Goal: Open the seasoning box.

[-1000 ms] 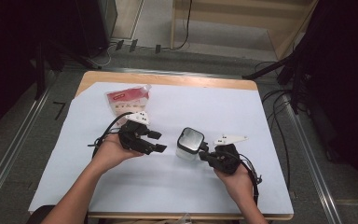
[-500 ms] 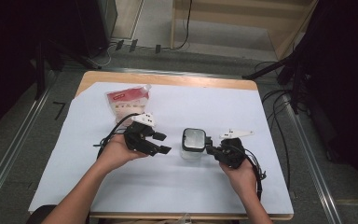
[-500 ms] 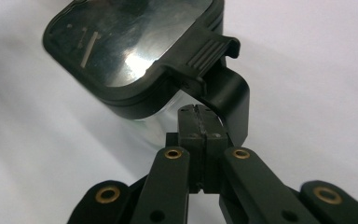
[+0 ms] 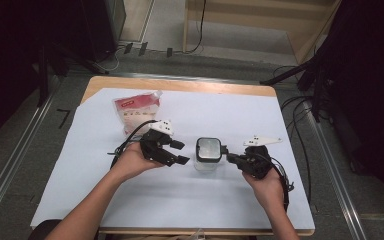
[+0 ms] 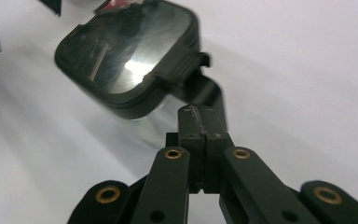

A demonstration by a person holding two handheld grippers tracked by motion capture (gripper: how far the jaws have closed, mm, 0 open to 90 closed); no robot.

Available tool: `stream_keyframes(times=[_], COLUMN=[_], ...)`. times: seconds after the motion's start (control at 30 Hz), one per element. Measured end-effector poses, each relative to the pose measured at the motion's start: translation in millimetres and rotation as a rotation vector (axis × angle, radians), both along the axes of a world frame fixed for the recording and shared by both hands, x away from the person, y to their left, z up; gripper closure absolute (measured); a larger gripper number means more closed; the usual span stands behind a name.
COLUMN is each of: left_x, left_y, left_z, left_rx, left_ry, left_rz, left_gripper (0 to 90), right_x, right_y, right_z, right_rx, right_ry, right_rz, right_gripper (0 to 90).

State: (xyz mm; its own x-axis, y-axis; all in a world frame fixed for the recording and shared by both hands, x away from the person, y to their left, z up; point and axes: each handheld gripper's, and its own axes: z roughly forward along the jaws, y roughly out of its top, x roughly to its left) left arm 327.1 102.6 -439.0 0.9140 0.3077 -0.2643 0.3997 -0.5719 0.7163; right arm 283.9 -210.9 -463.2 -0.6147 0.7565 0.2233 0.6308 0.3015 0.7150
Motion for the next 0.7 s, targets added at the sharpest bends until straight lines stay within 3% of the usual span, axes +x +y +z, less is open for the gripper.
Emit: stream_keyframes(times=[0.1,0.2,0.37,0.5,0.57,0.7], left_x=[2.4,10.0,19.1,23.0,25.3,25.9], left_y=[-5.6,-9.4,-15.9,-23.2,-24.2,-25.7], left_z=[4.4,4.7,4.3,4.8,1.7,-2.9], left_rx=[-0.018,-0.021,-0.024,0.001,-0.004,0.034], left_ry=[-0.033,-0.012,-0.014,-0.030,-0.025,-0.041], left_rz=[-0.016,-0.026,-0.052,-0.054,-0.049,-0.040], left_gripper=[35.0,29.5,26.6,26.3,25.1,20.0], right_x=[1.2,4.6,15.7,19.9,22.2,23.4], right_y=[-7.0,-12.7,-13.6,-9.9,-9.4,-10.1], right_z=[2.1,1.8,-0.8,-2.4,-3.8,-5.6], right_rx=[0.003,0.000,0.009,0.018,0.028,0.036], right_ry=[0.000,0.003,0.021,0.028,0.034,0.045], right_rz=[-0.012,-0.012,-0.005,0.028,0.025,0.016], right_gripper=[90.0,90.0,90.0,90.0,90.0,90.0])
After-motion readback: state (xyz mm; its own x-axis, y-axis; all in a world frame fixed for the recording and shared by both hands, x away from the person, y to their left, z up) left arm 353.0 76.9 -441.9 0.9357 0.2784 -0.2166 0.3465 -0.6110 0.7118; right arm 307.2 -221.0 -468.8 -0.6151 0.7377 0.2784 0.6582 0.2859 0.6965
